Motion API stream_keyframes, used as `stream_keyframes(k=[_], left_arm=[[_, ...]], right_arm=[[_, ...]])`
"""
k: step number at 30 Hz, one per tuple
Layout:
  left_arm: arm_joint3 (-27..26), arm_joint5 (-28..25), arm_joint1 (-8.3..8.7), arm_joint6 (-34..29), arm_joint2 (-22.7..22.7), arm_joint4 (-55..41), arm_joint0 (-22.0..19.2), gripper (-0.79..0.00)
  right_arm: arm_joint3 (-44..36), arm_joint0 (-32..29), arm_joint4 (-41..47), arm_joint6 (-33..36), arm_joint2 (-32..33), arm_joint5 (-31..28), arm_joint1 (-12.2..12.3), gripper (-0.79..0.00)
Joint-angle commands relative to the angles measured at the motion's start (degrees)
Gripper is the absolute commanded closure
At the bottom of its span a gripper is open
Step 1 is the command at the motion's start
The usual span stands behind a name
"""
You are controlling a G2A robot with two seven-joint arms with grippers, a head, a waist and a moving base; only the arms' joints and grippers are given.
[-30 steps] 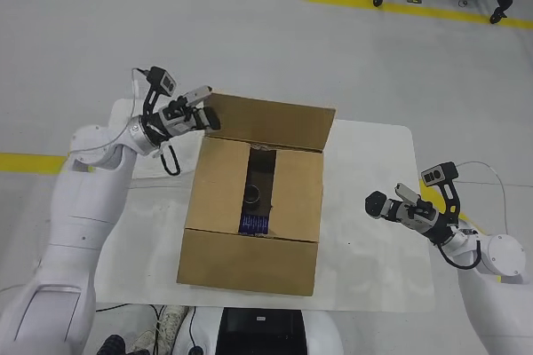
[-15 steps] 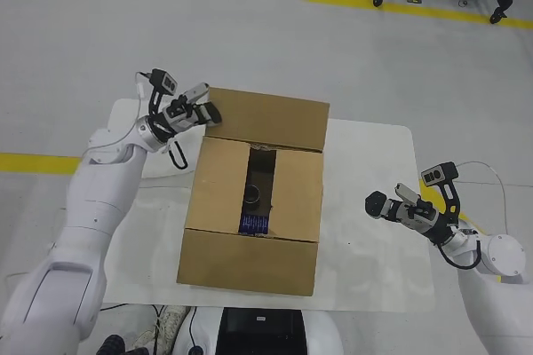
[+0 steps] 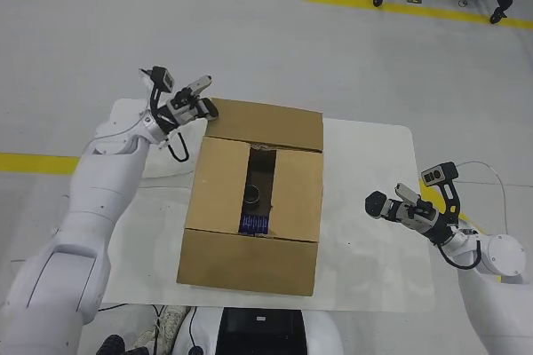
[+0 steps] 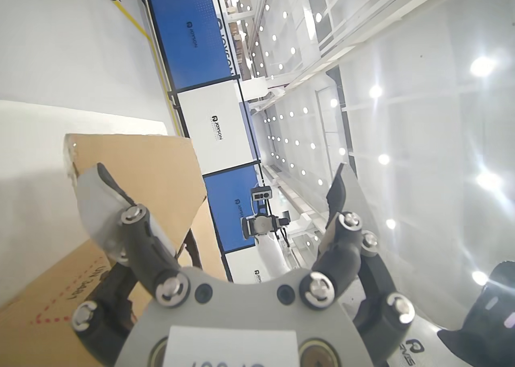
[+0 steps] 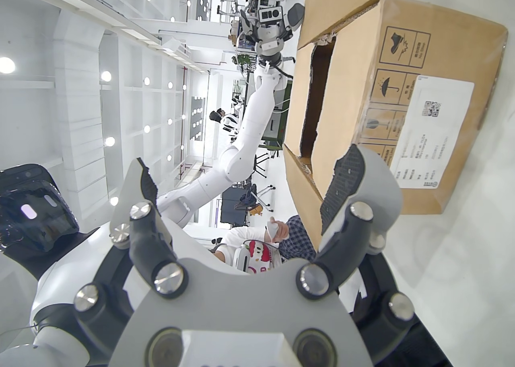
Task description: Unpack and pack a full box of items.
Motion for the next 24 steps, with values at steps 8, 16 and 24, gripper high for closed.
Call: stream_keyframes(k=[8, 16, 24], left_arm=[[3.28, 1.76, -0.60, 2.62, 1.96, 4.35, -1.75, -0.785], [4.95, 4.37, -1.02, 1.94, 3.16, 6.12, -2.50, -0.785], [6.69, 5.08, -1.25, 2.25, 3.28, 6.61, -3.08, -0.785]], right_arm=[[0.00, 0.00, 0.01, 0.00, 0.00, 0.00, 0.00, -0.785], [0.00, 0.00, 0.01, 0.00, 0.00, 0.00, 0.00, -0.785], [0.00, 0.00, 0.01, 0.00, 0.00, 0.00, 0.00, -0.785]])
